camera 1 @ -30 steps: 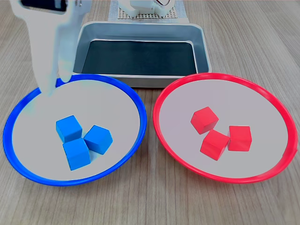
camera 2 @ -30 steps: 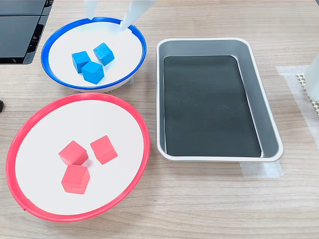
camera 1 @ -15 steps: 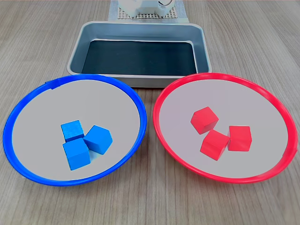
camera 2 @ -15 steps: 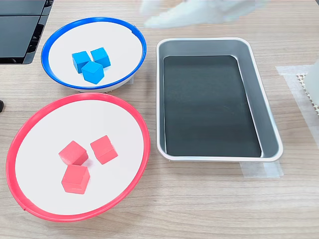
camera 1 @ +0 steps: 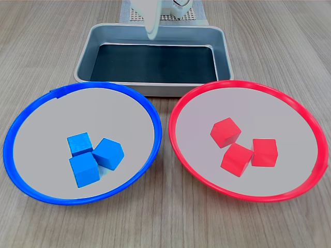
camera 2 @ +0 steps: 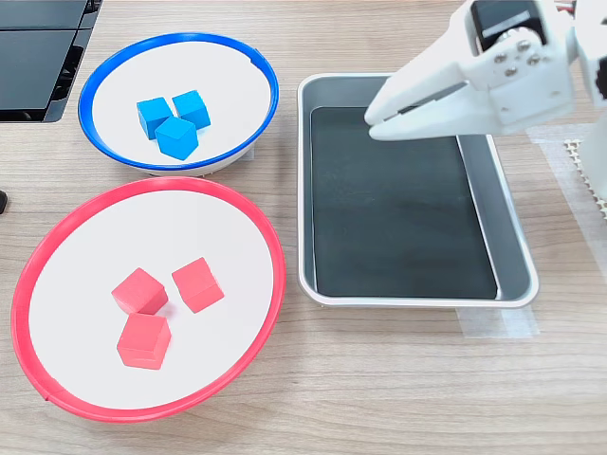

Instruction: Move six blocks from tray to matching dishes

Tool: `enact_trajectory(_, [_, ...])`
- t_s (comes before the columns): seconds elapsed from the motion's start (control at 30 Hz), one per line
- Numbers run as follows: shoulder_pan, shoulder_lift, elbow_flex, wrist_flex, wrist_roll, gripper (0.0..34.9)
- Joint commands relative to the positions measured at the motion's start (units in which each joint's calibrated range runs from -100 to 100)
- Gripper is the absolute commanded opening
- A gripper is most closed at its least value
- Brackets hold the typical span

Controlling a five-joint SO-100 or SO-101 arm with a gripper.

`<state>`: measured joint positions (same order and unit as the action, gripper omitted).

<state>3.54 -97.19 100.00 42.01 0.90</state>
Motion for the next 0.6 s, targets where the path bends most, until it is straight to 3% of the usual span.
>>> enact_trajectory(0.0, [-0.2, -1.9, 0.0, 3.8, -0.4, 0.0])
enact_trajectory(0.57, [0.2, -1.9, 0.0, 5.3, -0.7, 0.3])
